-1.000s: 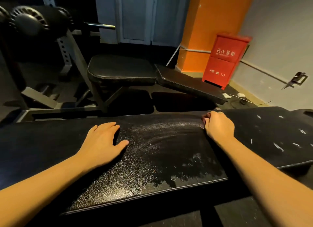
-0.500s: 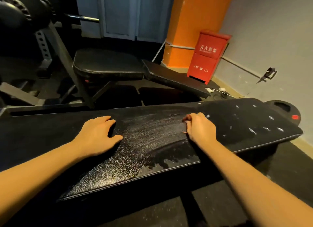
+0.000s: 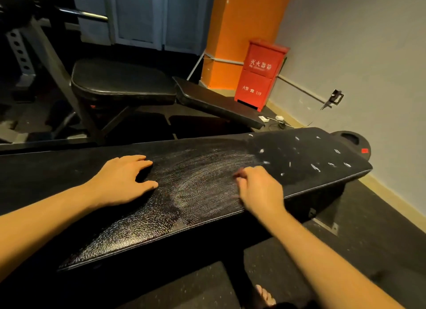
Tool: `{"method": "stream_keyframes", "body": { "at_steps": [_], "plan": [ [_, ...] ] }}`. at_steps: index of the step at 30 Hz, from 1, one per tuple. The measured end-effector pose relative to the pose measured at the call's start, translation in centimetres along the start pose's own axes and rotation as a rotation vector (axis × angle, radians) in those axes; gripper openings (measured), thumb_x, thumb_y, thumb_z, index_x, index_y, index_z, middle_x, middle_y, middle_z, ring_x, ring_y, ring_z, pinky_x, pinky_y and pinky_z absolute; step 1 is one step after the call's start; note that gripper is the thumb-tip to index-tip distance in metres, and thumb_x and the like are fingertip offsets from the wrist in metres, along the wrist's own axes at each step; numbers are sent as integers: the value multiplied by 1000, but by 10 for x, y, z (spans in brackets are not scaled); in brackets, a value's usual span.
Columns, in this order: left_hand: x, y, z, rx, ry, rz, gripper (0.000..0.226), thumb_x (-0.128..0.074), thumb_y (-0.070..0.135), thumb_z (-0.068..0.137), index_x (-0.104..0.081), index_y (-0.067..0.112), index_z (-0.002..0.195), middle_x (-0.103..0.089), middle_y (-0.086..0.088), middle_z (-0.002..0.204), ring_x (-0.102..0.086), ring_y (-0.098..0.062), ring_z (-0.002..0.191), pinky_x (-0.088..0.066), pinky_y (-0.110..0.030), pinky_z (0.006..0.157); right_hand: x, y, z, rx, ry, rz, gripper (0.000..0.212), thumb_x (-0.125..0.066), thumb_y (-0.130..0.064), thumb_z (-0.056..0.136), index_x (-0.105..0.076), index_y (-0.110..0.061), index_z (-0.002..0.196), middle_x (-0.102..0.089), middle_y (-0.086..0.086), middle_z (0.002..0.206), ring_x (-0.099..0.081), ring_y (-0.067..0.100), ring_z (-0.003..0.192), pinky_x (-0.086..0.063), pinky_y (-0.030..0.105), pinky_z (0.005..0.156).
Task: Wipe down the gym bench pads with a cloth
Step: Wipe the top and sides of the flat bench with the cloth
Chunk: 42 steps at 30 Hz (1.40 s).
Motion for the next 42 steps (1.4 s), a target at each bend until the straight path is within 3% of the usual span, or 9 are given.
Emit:
{"method": "stream_keyframes", "body": {
  "at_steps": [4, 9, 12, 17, 20, 25, 28, 35, 42],
  "plan": [
    [-2, 1, -5, 2, -9, -22, 87, -48, 75, 88, -39, 22, 156, -30, -3, 166, -28, -22, 153, -25, -42, 123, 7, 15, 9, -184, 117, -65, 26, -53, -29, 101, -63, -12, 119, -60, 11, 116, -65, 32, 99, -51, 40, 77],
    [-2, 7, -3, 28, 2, -5, 78, -59, 62, 92, -40, 20, 156, -31, -5, 165, -29, -24, 152, -26, -42, 123, -6, -157, -79, 307, 19, 187, 25, -57, -39, 99, -65, -17, 108, -57, 5, 103, -61, 25, 87, -54, 39, 70],
    [-4, 4, -4, 17, -12, 1, 78, -56, 63, 93, -38, 21, 157, -30, -4, 166, -28, -23, 152, -25, -41, 124, -4, -143, -89, 468, 49, 213, 19, -61, -40, 95, -69, -26, 105, -59, 1, 98, -64, 24, 83, -54, 37, 68],
    [-6, 0, -7, -13, -15, -9, 83, -47, 72, 93, -35, 23, 158, -27, -2, 167, -26, -21, 153, -24, -40, 124, 10, 64, 3, -199, 89, -35, 25, -53, -39, 99, -72, -29, 112, -66, 3, 109, -68, 30, 96, -50, 36, 72],
    [-6, 2, -7, -2, -26, -4, 79, -51, 65, 95, -34, 22, 159, -26, -2, 167, -25, -21, 154, -23, -39, 124, 12, 73, 11, -330, 153, -86, 27, -56, -35, 97, -74, -19, 109, -68, 9, 105, -68, 34, 95, -49, 36, 70],
    [-2, 10, -5, 25, -9, -5, 84, -51, 71, 90, -39, 20, 156, -32, -3, 165, -29, -21, 152, -25, -38, 122, -8, -128, -41, 228, -62, 140, 23, -54, -37, 100, -71, -24, 107, -60, 4, 102, -64, 24, 87, -57, 39, 74],
    [-2, 10, -6, 28, -1, -9, 83, -51, 70, 91, -38, 21, 157, -31, -3, 165, -29, -21, 152, -24, -37, 123, -10, -147, -49, 457, -120, 179, 27, -49, -42, 102, -68, -27, 116, -59, 1, 104, -63, 24, 90, -55, 40, 77],
    [-5, 9, -7, 29, -2, -18, 78, -56, 63, 94, -36, 24, 158, -29, -1, 166, -26, -20, 153, -21, -36, 124, -5, 96, 85, -274, 91, -119, 24, -55, -32, 96, -73, -20, 106, -70, 10, 109, -68, 35, 95, -51, 38, 75],
    [-3, 5, 5, 72, 4, -82, 100, -57, 80, 80, -37, 20, 157, -31, -2, 165, -28, -21, 152, -24, -38, 123, -27, -104, 40, 196, -3, 64, 27, -53, -37, 100, -71, -22, 115, -64, 6, 109, -66, 27, 93, -55, 37, 74]
  ]
}}
Point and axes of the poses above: each hand's wrist, its own z-axis towards the middle knuckle, its own x-axis out of the back of the hand, y = z × x, the point moved 7 cm from there along z, towards the middle knuckle
